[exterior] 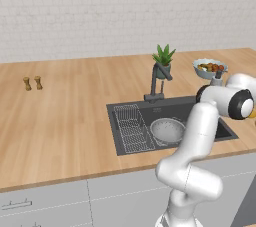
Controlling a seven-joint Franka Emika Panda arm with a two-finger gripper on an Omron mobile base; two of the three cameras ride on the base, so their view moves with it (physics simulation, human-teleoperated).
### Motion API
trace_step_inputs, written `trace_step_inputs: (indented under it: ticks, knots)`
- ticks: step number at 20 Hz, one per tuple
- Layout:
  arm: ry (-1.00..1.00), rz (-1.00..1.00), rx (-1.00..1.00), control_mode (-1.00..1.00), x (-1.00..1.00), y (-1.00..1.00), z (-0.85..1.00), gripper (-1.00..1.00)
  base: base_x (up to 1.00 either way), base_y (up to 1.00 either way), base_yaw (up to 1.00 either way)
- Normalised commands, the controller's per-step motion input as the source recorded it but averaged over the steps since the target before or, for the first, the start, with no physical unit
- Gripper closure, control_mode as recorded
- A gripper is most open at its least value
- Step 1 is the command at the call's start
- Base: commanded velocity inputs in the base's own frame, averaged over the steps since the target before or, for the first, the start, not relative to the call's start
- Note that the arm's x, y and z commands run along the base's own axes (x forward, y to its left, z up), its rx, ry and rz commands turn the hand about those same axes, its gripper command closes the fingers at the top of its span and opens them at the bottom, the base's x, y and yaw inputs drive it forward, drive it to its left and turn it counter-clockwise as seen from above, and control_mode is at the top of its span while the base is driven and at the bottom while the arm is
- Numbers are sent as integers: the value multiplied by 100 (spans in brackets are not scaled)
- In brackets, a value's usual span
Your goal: Put the colander in the sink, put the mango, kiwi in the colander, and turn on the sink faucet and pour water over the colander.
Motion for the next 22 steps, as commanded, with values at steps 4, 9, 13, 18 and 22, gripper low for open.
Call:
trace_step_inputs:
  ticks: [4,9,13,18,22]
  knots:
    - [0,12,0,-100,26,-7,-28,-100,0,0,0]
    - [0,7,-1,-100,8,-1,-31,100,0,0,0]
    - [0,0,-4,-100,0,21,-35,100,0,0,0]
    - [-5,5,-5,-100,0,32,-19,100,0,0,0]
    - [-18,26,-10,-100,-31,79,28,100,0,0,0]
